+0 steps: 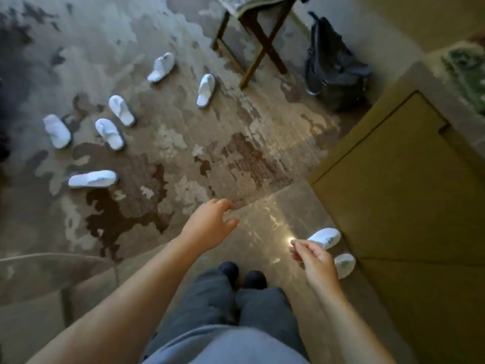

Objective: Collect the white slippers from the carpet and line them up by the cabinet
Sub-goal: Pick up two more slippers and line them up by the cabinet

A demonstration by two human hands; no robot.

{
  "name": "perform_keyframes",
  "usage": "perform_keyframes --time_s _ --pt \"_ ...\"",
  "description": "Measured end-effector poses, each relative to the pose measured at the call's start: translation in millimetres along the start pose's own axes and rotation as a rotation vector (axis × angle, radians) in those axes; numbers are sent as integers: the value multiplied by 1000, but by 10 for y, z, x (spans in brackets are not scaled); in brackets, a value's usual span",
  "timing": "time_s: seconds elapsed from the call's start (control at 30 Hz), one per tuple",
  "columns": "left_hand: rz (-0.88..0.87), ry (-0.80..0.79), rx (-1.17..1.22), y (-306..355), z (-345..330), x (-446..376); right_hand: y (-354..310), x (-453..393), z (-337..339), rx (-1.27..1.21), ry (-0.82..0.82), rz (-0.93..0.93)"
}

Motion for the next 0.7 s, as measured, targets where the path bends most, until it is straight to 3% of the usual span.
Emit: perform_keyframes --time_s 0.17,0.4,0.57,0.7 --pt "318 203 237 -605 300 397 -593 -300 -658 263 -248 202" --pt "637 407 517 -1463 544 599 -1456 -492 -2241 417 -596 498" --pt "742 471 600 -2133 992 186 -1699 -719 -3233 505 -686 492" --pt "699 523 607 -2558 1668 -363 -2010 -946 -3712 531 -684 437"
Point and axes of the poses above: each hand's wrist, its own x-axis away from the middle knuckle, its own z-axis out of the back of the hand, y = z × x, the point moved 2 cm from there along -x, towards the middle knuckle, and after that the axes turned 4 degrees about y, right-handed, at the moved point
